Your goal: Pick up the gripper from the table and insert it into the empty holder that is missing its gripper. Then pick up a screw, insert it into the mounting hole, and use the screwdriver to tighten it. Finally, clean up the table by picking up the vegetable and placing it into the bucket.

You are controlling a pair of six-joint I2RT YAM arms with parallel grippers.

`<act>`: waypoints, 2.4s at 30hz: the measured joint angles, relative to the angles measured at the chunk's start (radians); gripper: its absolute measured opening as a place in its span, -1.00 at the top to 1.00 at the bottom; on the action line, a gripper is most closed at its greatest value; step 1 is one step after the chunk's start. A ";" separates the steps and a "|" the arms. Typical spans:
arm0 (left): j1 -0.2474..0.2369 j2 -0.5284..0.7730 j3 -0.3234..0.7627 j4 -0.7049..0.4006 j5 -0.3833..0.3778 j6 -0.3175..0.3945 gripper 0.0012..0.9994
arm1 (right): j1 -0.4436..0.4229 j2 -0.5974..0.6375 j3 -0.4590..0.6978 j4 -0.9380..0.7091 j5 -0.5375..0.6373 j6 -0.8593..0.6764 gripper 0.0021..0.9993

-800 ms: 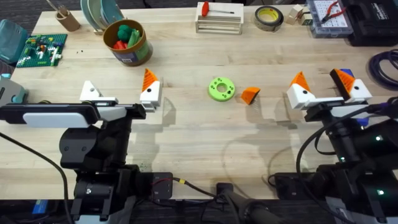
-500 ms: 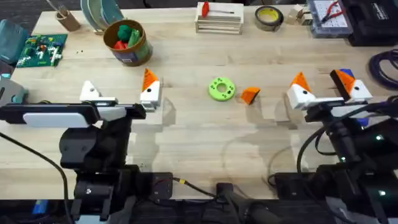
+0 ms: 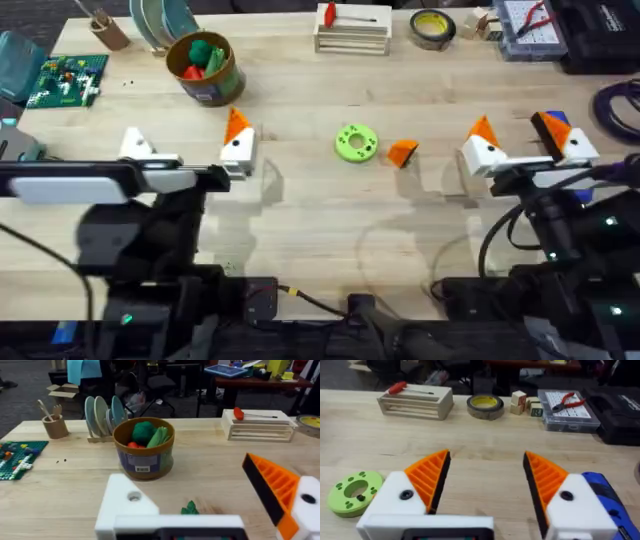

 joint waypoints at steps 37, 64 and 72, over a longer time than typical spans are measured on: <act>0.000 0.880 1.032 -1.028 -0.021 0.013 -0.99 | 0.000 0.754 0.952 -0.637 -0.026 0.031 -0.80; -0.006 1.267 0.804 -0.824 0.159 -0.200 -0.99 | 0.000 0.754 0.952 -0.635 -0.026 0.031 -0.80; -0.006 1.375 0.772 -0.736 0.159 -0.211 -0.99 | 0.000 0.754 0.952 -0.635 -0.026 0.031 -0.80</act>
